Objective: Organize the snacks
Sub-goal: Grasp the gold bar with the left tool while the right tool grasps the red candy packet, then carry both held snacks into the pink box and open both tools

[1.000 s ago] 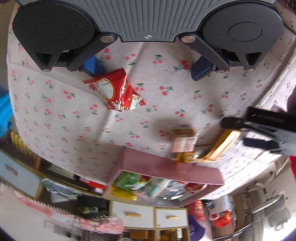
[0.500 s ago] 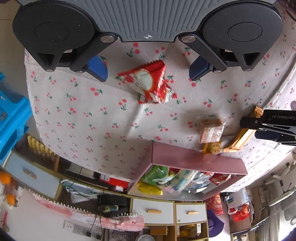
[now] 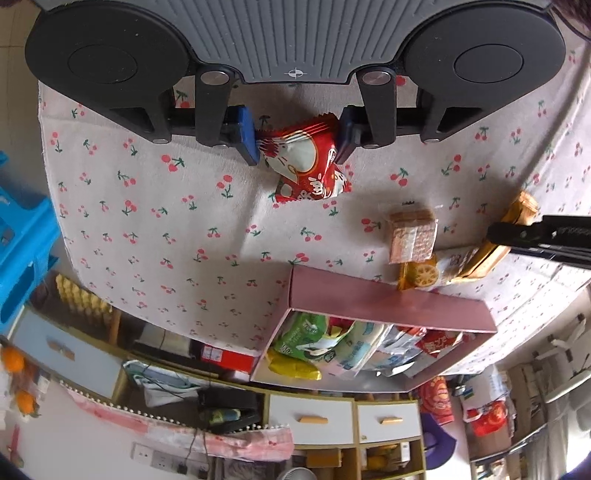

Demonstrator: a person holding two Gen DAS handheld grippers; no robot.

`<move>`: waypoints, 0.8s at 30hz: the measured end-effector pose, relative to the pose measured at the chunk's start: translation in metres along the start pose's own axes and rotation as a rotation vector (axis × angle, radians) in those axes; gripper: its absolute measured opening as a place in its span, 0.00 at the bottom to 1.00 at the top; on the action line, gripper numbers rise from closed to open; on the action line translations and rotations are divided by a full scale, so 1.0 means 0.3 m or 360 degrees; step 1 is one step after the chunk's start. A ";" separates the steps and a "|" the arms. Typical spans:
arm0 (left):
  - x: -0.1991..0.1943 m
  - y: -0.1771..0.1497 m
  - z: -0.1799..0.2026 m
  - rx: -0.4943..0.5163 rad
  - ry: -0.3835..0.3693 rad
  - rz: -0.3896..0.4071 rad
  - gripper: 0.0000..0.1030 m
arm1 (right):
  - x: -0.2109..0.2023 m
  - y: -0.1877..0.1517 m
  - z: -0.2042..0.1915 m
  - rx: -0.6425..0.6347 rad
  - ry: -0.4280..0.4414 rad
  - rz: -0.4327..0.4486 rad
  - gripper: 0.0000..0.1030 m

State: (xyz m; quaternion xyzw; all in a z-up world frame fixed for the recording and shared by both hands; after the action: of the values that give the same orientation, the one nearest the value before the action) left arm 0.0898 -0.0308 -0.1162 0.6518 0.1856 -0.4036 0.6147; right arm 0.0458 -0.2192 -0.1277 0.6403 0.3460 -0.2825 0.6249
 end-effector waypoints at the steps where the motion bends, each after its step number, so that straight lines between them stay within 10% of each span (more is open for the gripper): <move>1: -0.005 0.003 -0.002 -0.0008 -0.0008 0.0000 0.27 | 0.000 0.005 -0.004 0.0015 0.0007 0.0001 0.31; 24: -0.090 0.120 -0.073 -0.0180 -0.0076 0.0115 0.27 | -0.085 0.221 -0.131 0.0283 0.0127 0.0211 0.31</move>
State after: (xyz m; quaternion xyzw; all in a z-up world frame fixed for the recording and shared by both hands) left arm 0.1065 -0.0094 -0.0741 0.6125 0.1698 -0.3853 0.6690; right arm 0.0804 -0.1809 -0.0650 0.7255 0.3010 -0.2444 0.5687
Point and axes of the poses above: each gripper's, at about its wrist camera, not at the fingertips, and x roughly the way its jaws point, z to its right, y to its top, the point moved 6 cm from there along x, roughly the way its jaws point, and after that the axes turned 7 degrees about x, right-handed, at the moved point
